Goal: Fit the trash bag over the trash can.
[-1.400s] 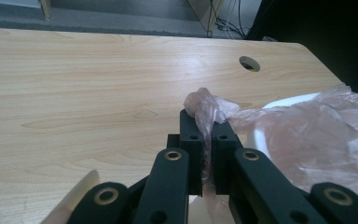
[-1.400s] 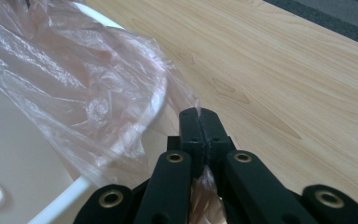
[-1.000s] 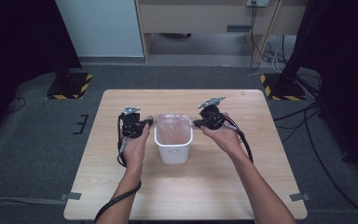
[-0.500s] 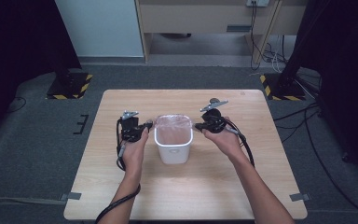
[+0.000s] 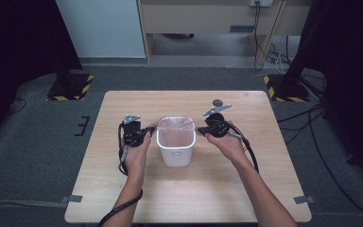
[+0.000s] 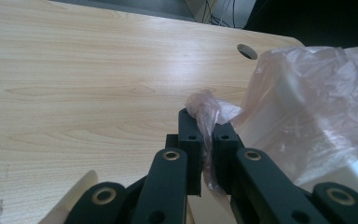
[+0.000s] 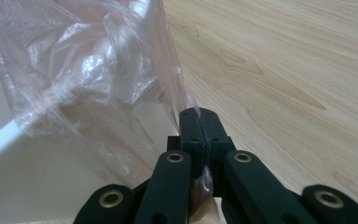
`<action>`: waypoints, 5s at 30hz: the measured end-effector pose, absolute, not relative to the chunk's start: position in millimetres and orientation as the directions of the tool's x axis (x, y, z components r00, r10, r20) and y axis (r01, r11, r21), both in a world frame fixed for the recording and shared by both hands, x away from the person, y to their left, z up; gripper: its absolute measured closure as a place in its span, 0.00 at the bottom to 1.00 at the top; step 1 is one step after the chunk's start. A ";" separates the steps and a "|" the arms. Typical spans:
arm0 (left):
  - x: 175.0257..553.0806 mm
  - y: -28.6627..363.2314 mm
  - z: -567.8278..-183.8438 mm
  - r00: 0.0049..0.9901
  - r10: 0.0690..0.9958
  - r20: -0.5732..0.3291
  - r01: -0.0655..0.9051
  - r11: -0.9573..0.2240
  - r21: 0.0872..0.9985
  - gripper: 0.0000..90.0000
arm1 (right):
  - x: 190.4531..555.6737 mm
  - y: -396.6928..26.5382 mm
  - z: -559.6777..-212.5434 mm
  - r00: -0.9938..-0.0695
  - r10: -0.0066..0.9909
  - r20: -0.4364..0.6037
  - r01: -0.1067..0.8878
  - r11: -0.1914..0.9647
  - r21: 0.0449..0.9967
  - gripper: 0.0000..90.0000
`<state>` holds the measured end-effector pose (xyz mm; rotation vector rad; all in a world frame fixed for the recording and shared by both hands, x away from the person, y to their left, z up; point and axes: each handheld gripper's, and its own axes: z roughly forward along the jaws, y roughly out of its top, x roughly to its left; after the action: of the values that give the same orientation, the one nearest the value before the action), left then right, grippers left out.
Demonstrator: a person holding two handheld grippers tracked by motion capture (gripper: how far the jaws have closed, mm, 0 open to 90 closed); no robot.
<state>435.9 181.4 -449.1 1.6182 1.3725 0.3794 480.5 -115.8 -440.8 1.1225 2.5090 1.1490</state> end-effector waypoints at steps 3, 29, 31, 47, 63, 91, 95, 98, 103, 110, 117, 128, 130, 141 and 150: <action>436.4 180.7 -450.6 0.324 0.888 -0.327 0.598 0.076 0.798 0.95 | 481.3 -115.3 -442.0 -0.702 0.694 0.161 0.574 0.417 0.704 1.00; 428.3 192.5 -431.5 0.328 0.884 -0.334 0.515 0.130 0.848 0.76 | 480.3 -126.9 -426.7 -0.655 0.741 0.146 0.507 0.288 0.813 0.66; 428.0 193.8 -431.1 0.327 0.884 -0.335 0.510 0.133 0.850 0.75 | 479.8 -129.2 -423.2 -0.645 0.750 0.146 0.500 0.270 0.823 0.66; 422.1 202.1 -407.5 0.404 0.863 -0.304 0.427 0.115 0.897 0.62 | 468.7 -137.3 -398.8 -0.665 0.734 0.139 0.445 0.240 0.863 0.68; 390.7 206.5 -401.6 0.527 0.827 -0.196 0.379 -0.022 0.925 0.50 | 448.3 -144.7 -389.7 -0.744 0.659 0.110 0.369 0.268 0.890 0.61; 399.8 211.7 -427.9 0.529 0.835 -0.148 0.423 -0.108 0.900 0.45 | 443.0 -146.7 -418.8 -0.856 0.515 -0.041 0.202 0.407 0.891 0.50; 401.3 207.3 -428.4 0.534 0.838 -0.114 0.414 -0.141 0.899 0.47 | 443.5 -144.1 -421.4 -0.862 0.503 -0.062 0.186 0.428 0.884 0.53; 402.4 205.6 -429.7 0.538 0.836 -0.108 0.411 -0.148 0.900 0.49 | 443.4 -143.1 -422.4 -0.865 0.497 -0.070 0.179 0.436 0.882 0.57; 400.7 201.6 -430.0 0.557 0.826 -0.080 0.385 -0.172 0.907 0.65 | 442.1 -142.4 -422.3 -0.869 0.486 -0.087 0.160 0.445 0.881 0.70; 398.4 195.5 -428.7 0.589 0.807 -0.047 0.367 -0.216 0.905 0.88 | 440.1 -142.0 -420.5 -0.877 0.474 -0.081 0.166 0.456 0.874 0.88; 392.2 193.3 -427.7 0.597 0.799 -0.070 0.381 -0.205 0.902 0.99 | 437.1 -140.0 -418.0 -0.882 0.466 -0.075 0.172 0.467 0.868 1.00; 377.6 190.8 -423.8 0.611 0.788 -0.073 0.367 -0.201 0.908 1.00 | 418.8 -138.5 -411.9 -0.906 0.415 -0.078 0.144 0.477 0.867 1.00; 375.8 190.7 -424.9 0.615 0.785 -0.071 0.369 -0.208 0.906 1.00 | 415.3 -137.5 -414.0 -0.913 0.400 -0.077 0.141 0.488 0.861 1.00; 371.4 191.6 -435.5 0.629 0.775 -0.051 0.377 -0.246 0.893 1.00 | 409.3 -141.8 -422.7 -0.930 0.362 -0.059 0.152 0.526 0.837 1.00; 367.4 189.4 -432.9 0.649 0.760 -0.015 0.342 -0.274 0.899 1.00 | 408.2 -140.5 -434.5 -0.937 0.349 -0.034 0.172 0.541 0.823 1.00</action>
<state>367.4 189.4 -432.9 1.8713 0.8732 0.5265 408.2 -140.5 -434.5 0.4420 2.5830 1.3478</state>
